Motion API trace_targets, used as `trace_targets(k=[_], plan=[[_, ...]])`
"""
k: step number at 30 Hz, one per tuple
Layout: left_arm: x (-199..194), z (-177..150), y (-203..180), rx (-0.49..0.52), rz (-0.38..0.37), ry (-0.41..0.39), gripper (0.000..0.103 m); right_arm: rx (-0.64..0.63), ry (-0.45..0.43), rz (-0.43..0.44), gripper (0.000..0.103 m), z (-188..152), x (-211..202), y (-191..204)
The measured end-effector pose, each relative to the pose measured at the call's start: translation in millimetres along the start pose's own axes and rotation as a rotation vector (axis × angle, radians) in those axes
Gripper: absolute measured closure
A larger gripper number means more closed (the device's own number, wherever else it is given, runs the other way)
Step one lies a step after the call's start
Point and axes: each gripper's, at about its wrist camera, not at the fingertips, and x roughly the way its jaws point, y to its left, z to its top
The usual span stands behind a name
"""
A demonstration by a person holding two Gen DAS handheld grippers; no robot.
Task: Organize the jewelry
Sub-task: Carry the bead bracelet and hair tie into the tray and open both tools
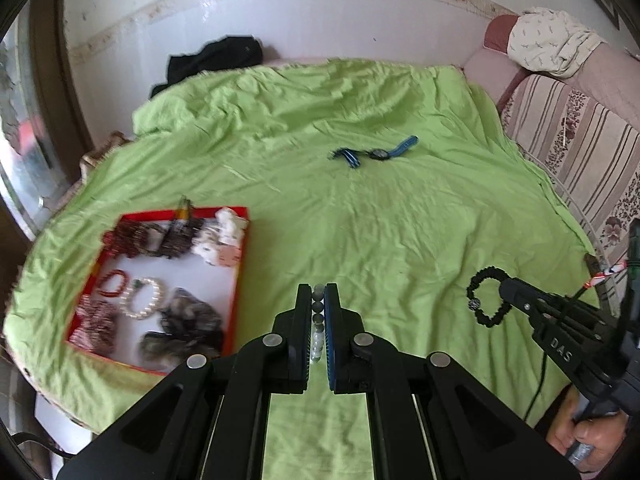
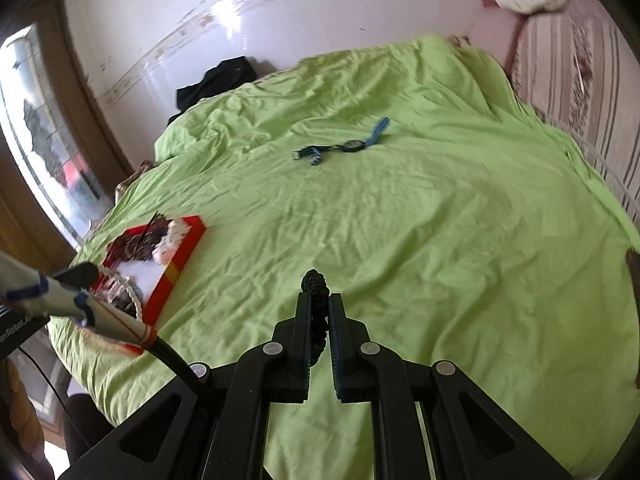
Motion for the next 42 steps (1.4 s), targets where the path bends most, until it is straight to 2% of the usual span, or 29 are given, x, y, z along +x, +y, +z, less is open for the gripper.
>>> trace_targets(k=[5,17,42], plan=[[-22,-6,14,-0.004,0.038,-0.046,0.097,-0.049,-0.004,0.01,0.094,-3,-11,27],[-41,-22,52,-0.074,0.057,-0.06,0.097,-0.157,-0.006,0.029,0.094,-9,-27,83],[-42,-44,142,-0.252,0.1,-0.055,0.097,-0.366,0.037,0.075,0.094,-5,-7,188]])
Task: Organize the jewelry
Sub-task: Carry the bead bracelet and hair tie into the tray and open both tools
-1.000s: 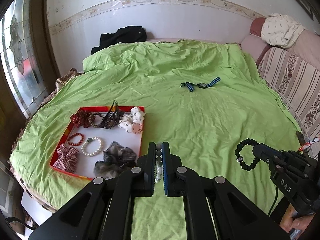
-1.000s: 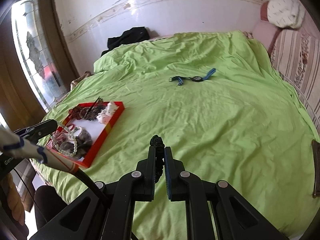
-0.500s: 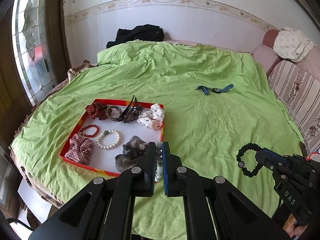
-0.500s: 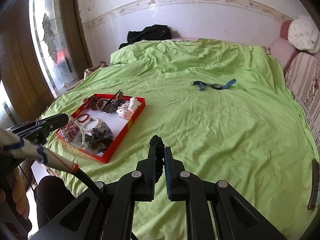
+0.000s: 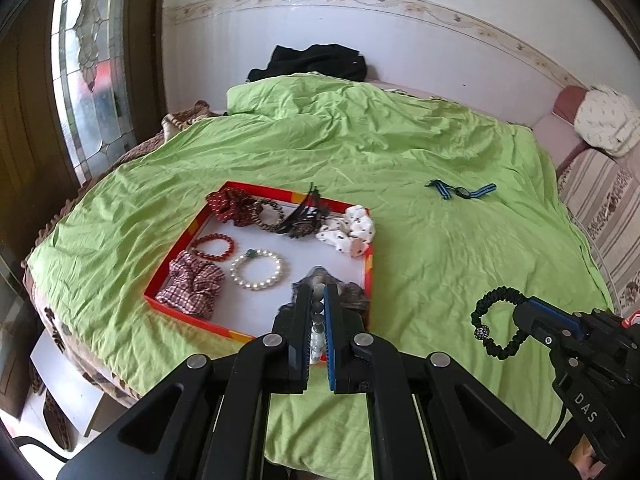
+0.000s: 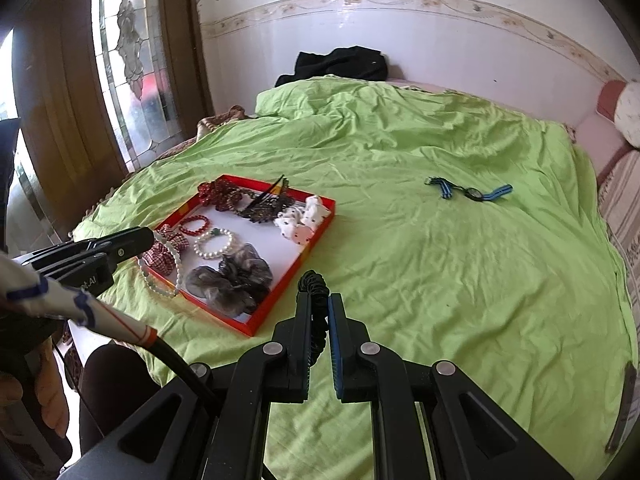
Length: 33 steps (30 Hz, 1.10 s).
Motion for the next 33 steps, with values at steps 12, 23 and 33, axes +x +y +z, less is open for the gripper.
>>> trace_targets(k=[12,23,33], plan=[[16,16,40,-0.04,0.029,0.01,0.097,-0.018,0.03,0.043,0.094,27,23,19],[37,73,71,-0.049,-0.069,0.042,0.097,-0.003,0.045,0.094,0.094,60,58,29],[120,106,79,-0.12,-0.215,0.179,0.097,0.088,0.105,0.19,0.094,87,118,30]])
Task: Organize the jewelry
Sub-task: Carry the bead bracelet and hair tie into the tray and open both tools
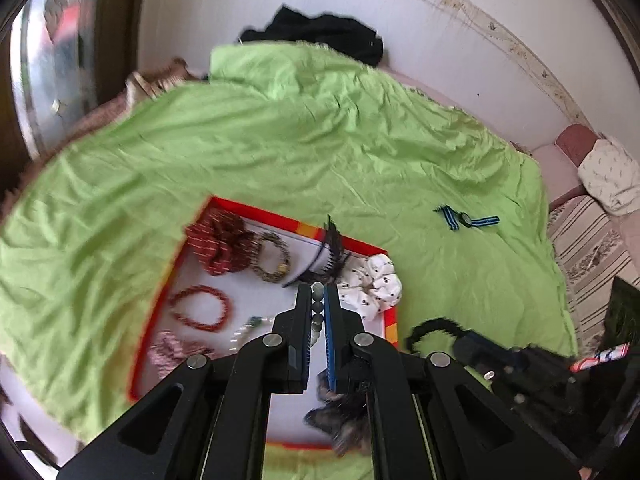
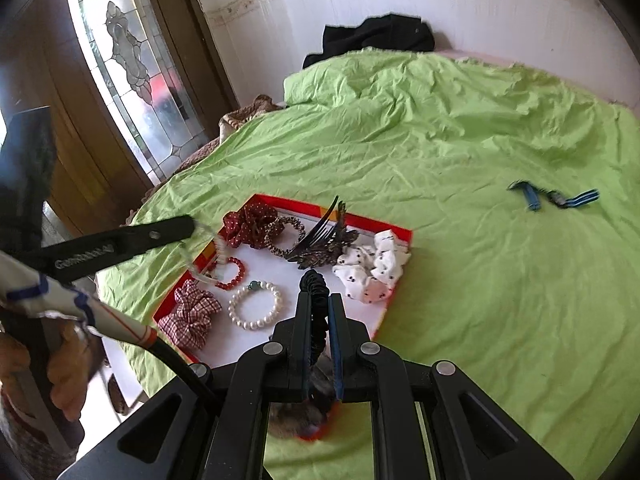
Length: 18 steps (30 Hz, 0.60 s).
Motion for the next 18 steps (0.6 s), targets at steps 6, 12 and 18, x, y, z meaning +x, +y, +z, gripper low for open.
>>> trace_targets(k=[6,12,18], plan=[[63,5,15,-0.115,-0.158,0.11,0.097,0.106,0.044,0.074,0.094,1,38,-14],[110,-4,31,-0.159,-0.113,0.193,0.097,0.174,0.084,0.102,0.094,2,77,-26],[117,-11,34,-0.102,-0.013,0.204,0.097,0.097,0.127,0.033,0.094,-5,104,-19]])
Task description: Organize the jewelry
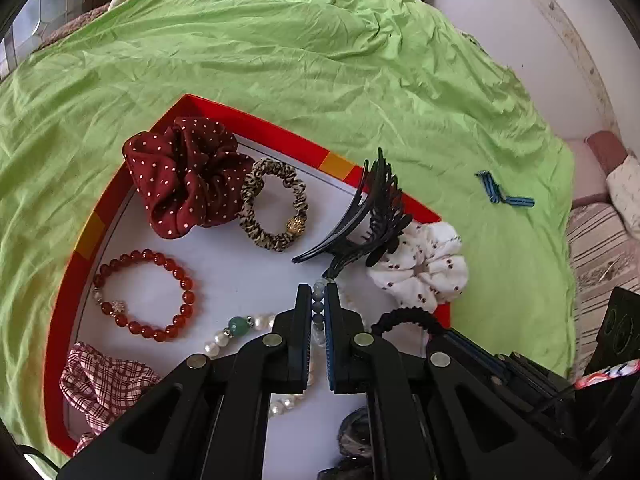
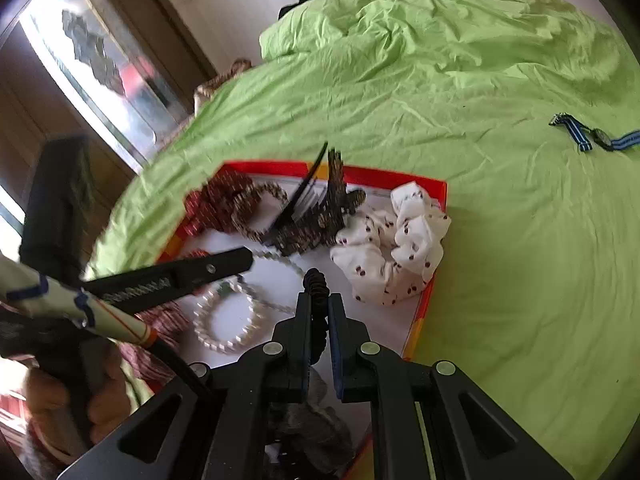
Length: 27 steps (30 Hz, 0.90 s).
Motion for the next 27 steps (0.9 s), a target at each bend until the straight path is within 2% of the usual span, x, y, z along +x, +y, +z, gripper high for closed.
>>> trace_targets(k=[5,6,8,10,12,17,19,20,23,27], plan=[[-2,-8,-8,0.062,0.059,-0.011,0.097,-0.096,0.001,-0.096,0.092,-9,7,7],[-3,-9,-10,0.072,0.064,-0.013,0.095,-0.103,-0.003,-0.101,0.089,-9,5,7],[-9,-12,-16,0.093,0.075,-0.028,0.086,-0.11,-0.018,-0.104,0.08,-10,-2,8],[-21,-16,-22,0.114,0.091,-0.063,0.071,-0.119,-0.043,-0.105,0.066,-11,-13,8],[-35,-21,-27,0.13,0.11,-0.098,0.067,-0.121,-0.068,-0.103,0.06,-13,-27,8],[-73,-42,-33,0.143,0.179,-0.157,0.061,-0.121,-0.1,-0.102,0.058,-30,-63,5],[-92,-57,-34,0.135,0.217,-0.198,0.051,-0.124,-0.106,-0.112,0.053,-41,-76,2],[-97,-62,-34,0.13,0.227,-0.21,0.05,-0.125,-0.106,-0.119,0.052,-47,-80,0],[-113,-87,-40,0.13,0.266,-0.239,0.049,-0.113,-0.1,-0.143,0.052,-70,-97,-12],[-118,-111,-56,0.152,0.268,-0.243,0.049,-0.075,-0.095,-0.153,0.051,-97,-115,-30]])
